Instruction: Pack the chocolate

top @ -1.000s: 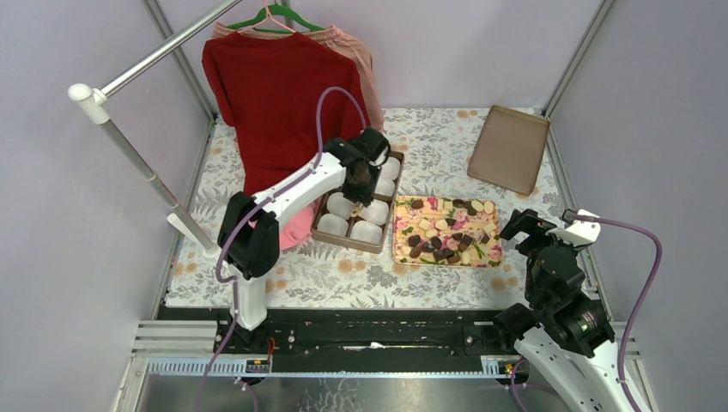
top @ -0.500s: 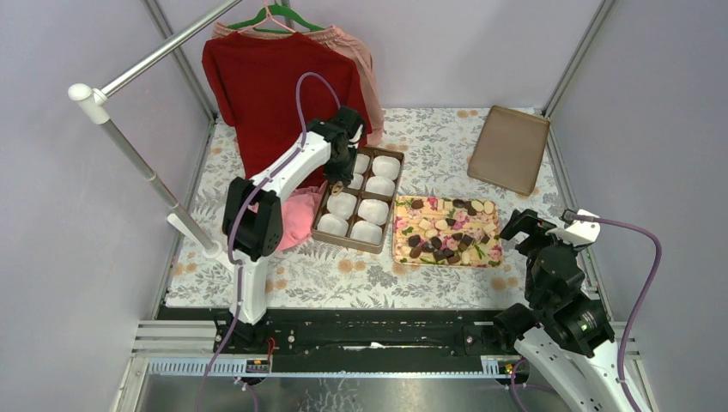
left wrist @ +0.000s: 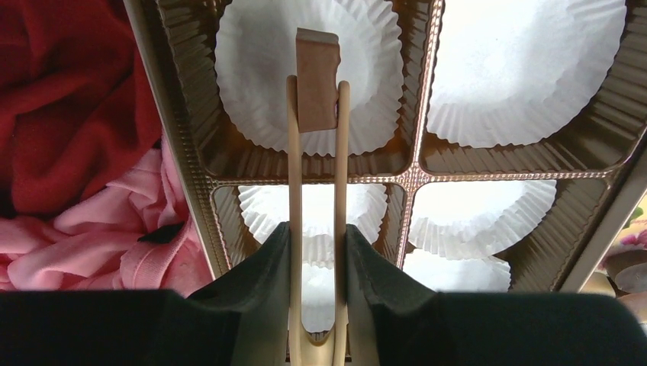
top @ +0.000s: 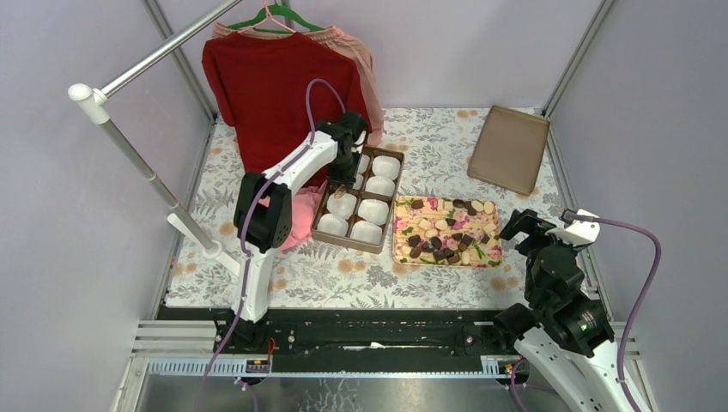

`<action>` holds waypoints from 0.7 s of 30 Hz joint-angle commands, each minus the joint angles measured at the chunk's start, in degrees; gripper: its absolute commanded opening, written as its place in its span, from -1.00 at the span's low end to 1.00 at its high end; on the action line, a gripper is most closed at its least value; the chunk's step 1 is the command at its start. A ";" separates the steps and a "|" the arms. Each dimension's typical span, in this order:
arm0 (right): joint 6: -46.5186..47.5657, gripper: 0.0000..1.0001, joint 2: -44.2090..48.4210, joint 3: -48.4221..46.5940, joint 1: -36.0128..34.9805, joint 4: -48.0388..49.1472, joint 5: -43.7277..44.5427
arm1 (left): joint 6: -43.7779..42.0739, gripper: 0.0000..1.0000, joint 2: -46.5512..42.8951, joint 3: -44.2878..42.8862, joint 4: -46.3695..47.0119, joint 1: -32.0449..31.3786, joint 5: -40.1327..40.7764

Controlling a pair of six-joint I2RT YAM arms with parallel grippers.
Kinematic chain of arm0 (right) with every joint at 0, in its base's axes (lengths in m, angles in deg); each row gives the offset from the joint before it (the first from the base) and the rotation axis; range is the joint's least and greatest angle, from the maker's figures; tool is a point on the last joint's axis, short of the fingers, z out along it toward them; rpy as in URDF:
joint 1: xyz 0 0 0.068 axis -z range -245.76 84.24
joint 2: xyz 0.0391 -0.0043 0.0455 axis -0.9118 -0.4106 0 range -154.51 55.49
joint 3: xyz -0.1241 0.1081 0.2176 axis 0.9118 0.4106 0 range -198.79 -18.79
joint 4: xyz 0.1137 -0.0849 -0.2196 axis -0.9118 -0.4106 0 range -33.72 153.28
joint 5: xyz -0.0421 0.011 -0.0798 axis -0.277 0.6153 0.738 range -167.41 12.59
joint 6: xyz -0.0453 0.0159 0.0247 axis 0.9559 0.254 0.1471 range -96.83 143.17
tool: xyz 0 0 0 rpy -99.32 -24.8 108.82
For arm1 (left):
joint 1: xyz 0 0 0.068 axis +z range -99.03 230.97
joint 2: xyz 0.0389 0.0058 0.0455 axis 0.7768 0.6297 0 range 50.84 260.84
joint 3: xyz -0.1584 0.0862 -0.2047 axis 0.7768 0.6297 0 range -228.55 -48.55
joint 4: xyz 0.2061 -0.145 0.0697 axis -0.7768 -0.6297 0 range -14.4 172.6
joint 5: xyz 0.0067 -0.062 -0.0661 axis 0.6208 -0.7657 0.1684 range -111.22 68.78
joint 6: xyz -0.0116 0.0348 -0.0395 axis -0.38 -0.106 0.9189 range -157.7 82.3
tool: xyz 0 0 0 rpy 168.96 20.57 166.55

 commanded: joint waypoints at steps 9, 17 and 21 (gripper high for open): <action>0.39 1.00 0.14 -0.12 -0.23 2.30 1.65 | -1.07 -0.35 1.04 -2.12 -2.13 0.45 -0.79; 0.39 1.00 0.20 -0.04 -0.22 2.33 1.64 | -1.24 -0.30 1.74 -2.54 -2.44 0.45 -1.65; 0.36 1.00 0.20 -0.06 -0.25 2.32 1.49 | -1.24 -0.26 1.86 -2.40 -2.61 0.45 -1.39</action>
